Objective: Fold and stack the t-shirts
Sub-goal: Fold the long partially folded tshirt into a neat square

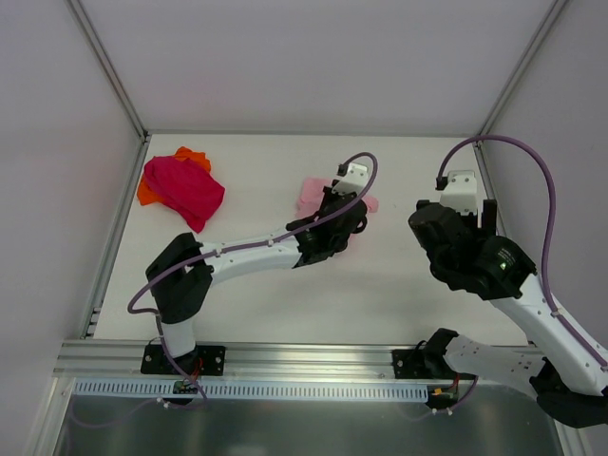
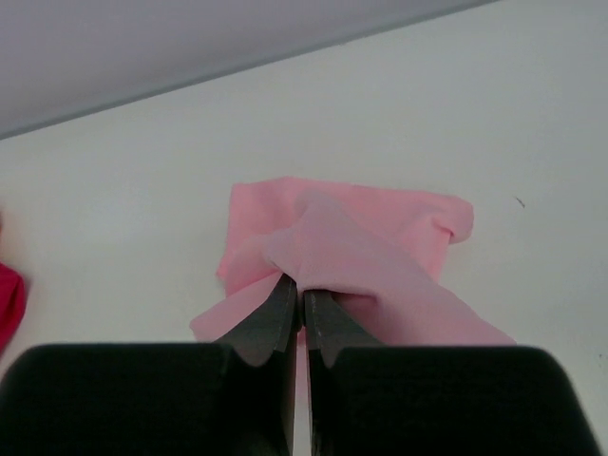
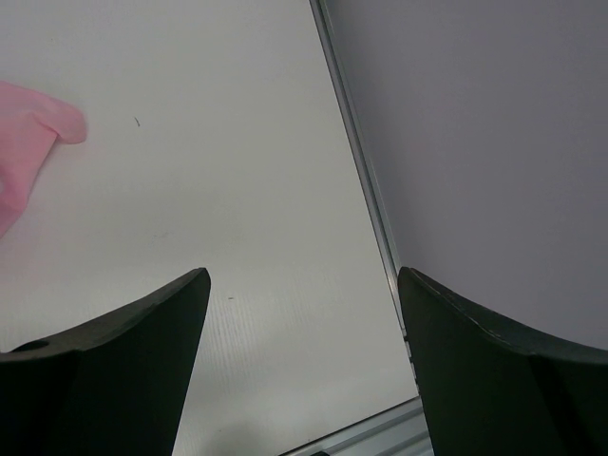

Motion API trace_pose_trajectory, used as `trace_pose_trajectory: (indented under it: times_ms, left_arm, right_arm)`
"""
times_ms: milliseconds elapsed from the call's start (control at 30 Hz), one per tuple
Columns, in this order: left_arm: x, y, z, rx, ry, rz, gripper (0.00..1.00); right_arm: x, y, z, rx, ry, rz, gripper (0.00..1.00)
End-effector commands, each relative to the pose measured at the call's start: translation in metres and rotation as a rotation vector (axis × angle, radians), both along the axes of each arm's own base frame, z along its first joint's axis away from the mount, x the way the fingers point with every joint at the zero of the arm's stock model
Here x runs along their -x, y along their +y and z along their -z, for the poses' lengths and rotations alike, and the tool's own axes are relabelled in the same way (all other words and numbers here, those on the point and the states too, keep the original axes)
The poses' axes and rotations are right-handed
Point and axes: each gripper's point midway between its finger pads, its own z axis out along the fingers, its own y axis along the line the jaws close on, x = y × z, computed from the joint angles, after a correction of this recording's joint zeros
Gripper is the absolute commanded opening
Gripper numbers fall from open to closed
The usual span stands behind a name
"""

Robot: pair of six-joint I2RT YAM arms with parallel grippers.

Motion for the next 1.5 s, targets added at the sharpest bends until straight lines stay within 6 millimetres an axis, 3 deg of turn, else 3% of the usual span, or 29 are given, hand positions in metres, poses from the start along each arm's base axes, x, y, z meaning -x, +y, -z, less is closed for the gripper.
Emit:
trace_pose_trajectory:
  times_ms: [0, 167, 367, 433, 467, 733, 900, 1067, 1200, 1333, 1467]
  left_arm:
    - [-0.022, -0.002, -0.021, 0.023, -0.033, -0.040, 0.00]
    - [-0.024, 0.000, -0.019, 0.051, -0.016, -0.034, 0.00]
    - [-0.035, -0.001, 0.007, 0.008, 0.037, -0.042, 0.00]
    - [-0.020, 0.009, 0.015, 0.017, 0.047, -0.028, 0.00]
    - [-0.014, 0.003, 0.012, 0.058, 0.037, 0.005, 0.00]
    - [0.035, 0.028, 0.015, 0.023, 0.053, -0.010, 0.00]
    - [0.069, 0.051, -0.002, 0.035, -0.012, -0.066, 0.00]
    - [0.088, 0.077, -0.007, 0.111, 0.009, -0.095, 0.00]
    - [0.103, 0.099, 0.011, 0.037, 0.060, -0.144, 0.00]
    - [0.115, 0.109, 0.035, 0.035, 0.111, -0.168, 0.00]
    - [0.134, 0.114, 0.047, 0.019, 0.131, -0.171, 0.00]
  right_arm:
    - [0.003, -0.007, -0.010, -0.004, -0.034, 0.026, 0.85]
    - [0.006, -0.012, -0.013, -0.002, -0.040, 0.033, 0.85]
    - [0.008, -0.011, -0.011, -0.018, -0.037, 0.021, 0.85]
    - [0.007, -0.012, -0.011, -0.010, -0.040, 0.028, 0.85]
    - [0.006, -0.011, -0.012, -0.010, -0.043, 0.028, 0.85]
    - [-0.004, 0.001, -0.008, -0.004, -0.034, 0.022, 0.85]
    - [-0.008, 0.004, -0.002, 0.032, -0.013, 0.027, 0.86]
    - [-0.010, 0.008, 0.002, 0.013, -0.006, 0.019, 0.86]
    - [-0.009, 0.010, 0.002, -0.015, -0.007, 0.002, 0.85]
    - [-0.010, 0.012, 0.002, -0.023, -0.006, -0.003, 0.85]
    - [-0.012, 0.016, 0.003, -0.026, 0.003, -0.016, 0.85]
